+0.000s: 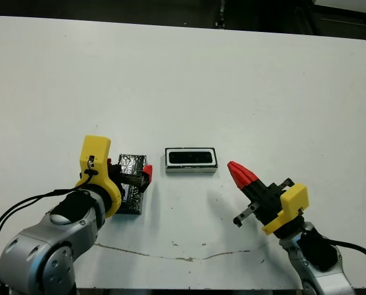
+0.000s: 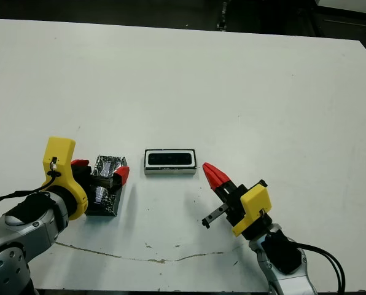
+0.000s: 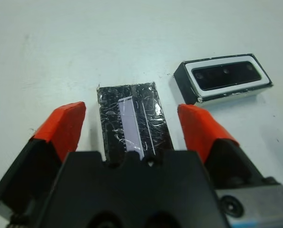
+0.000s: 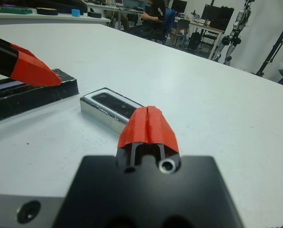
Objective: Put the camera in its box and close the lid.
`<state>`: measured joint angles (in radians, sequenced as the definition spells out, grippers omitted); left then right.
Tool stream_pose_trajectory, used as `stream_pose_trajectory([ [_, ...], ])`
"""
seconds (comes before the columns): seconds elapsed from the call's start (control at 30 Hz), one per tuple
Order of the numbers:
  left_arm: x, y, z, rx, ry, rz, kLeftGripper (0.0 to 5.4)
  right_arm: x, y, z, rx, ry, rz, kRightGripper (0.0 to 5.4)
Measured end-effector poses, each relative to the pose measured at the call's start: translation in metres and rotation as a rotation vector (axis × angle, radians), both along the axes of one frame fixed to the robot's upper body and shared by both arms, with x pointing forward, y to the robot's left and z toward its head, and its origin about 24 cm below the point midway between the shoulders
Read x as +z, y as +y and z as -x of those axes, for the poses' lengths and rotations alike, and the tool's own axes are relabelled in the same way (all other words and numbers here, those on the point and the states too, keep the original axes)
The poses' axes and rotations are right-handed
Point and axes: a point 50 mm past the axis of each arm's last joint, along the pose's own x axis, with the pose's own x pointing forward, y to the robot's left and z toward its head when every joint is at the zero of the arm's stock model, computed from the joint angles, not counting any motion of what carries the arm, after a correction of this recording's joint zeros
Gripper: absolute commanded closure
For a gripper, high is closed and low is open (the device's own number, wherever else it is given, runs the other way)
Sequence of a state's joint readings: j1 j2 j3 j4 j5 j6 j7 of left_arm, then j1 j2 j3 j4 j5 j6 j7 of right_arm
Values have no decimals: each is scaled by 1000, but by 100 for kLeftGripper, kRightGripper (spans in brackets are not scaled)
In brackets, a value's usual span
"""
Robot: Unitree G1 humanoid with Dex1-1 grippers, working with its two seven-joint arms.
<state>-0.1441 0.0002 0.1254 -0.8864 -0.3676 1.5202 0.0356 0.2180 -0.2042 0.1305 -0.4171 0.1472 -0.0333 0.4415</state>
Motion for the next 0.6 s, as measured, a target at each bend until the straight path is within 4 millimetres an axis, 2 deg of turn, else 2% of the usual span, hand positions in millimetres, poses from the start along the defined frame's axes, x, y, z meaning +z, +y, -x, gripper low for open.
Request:
stream_pose_trajectory([
  [0.6,-9,-1,5,22,69,45,9,0,1,0,9,4,-19,540],
])
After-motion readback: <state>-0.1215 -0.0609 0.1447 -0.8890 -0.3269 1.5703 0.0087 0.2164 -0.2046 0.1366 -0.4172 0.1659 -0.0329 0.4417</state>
